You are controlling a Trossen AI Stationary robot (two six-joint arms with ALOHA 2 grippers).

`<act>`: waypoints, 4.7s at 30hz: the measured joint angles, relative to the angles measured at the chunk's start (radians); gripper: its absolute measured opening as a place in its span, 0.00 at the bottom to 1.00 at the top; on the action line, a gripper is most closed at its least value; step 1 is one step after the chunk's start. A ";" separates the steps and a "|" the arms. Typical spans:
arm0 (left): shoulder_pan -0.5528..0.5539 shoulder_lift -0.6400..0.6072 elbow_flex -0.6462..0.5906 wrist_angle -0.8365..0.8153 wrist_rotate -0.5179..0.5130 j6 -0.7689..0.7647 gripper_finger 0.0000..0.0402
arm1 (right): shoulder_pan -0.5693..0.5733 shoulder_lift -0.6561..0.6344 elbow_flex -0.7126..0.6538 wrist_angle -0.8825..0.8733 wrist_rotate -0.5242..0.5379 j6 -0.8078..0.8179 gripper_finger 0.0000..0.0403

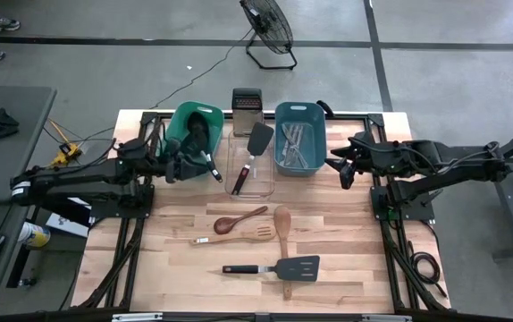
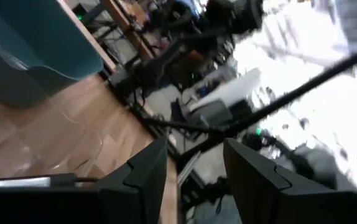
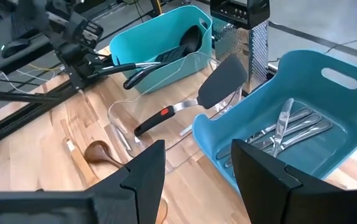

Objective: Pick & Place Kitchen Items
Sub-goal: Put the slotted spatula into the transparent bin

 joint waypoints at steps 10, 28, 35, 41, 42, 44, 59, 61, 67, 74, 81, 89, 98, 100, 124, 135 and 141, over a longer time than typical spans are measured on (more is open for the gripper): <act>-0.202 0.122 0.238 -0.377 -0.039 0.335 0.39 | 0.000 0.000 0.000 -0.102 -0.028 0.163 0.44; -0.531 0.468 0.494 -0.478 -0.275 0.594 0.39 | 0.058 0.000 0.000 -0.100 -0.254 0.158 0.44; -0.658 0.665 0.572 -0.478 -0.355 0.611 0.39 | 0.157 0.000 0.000 -0.099 -0.253 0.156 0.44; -0.731 0.849 0.663 -0.478 -0.367 0.679 0.39 | 0.233 0.000 0.000 -0.100 -0.252 0.157 0.44; -0.735 0.878 0.679 -0.476 -0.367 0.687 0.39 | 0.244 0.000 0.000 -0.100 -0.251 0.161 0.44; -0.735 0.933 0.705 -0.474 -0.353 0.689 0.39 | 0.265 0.000 0.000 -0.100 -0.236 0.170 0.44; -0.732 1.127 0.752 -0.455 -0.320 0.641 0.39 | 0.370 0.001 0.000 -0.101 -0.168 0.283 0.44; -0.732 1.127 0.752 -0.458 -0.320 0.643 0.39 | 0.381 0.002 0.000 -0.101 -0.164 0.320 0.44; -0.745 1.127 0.802 -0.621 -0.346 0.654 0.47 | 0.432 0.034 0.000 -0.090 -0.120 0.367 0.44; -0.785 1.127 0.881 -0.754 -0.388 0.730 0.55 | 0.473 0.119 0.000 -0.045 -0.093 0.439 0.44; -0.793 1.127 0.891 -0.785 -0.425 0.731 0.56 | 0.513 0.201 0.000 -0.006 -0.093 0.521 0.44; -0.811 1.139 0.890 -0.785 -0.371 0.780 0.56 | 0.567 0.257 0.000 0.014 -0.090 0.612 0.44; -0.855 1.198 0.907 -0.791 -0.447 0.806 0.56 | 0.608 0.294 0.000 0.015 -0.090 0.669 0.44; -0.856 1.213 0.909 -0.761 -0.464 0.806 0.56 | 0.609 0.298 0.000 0.013 -0.086 0.676 0.44; -0.856 1.333 0.905 -0.766 -0.447 0.661 0.56 | 0.609 0.298 0.000 0.028 -0.040 0.683 0.44; -0.856 1.389 0.912 -0.784 -0.440 0.567 0.56 | 0.609 0.298 0.000 0.027 -0.040 0.683 0.44; -0.856 1.394 0.912 -0.817 -0.462 0.564 0.53 | 0.609 0.298 0.000 0.027 -0.030 0.684 0.44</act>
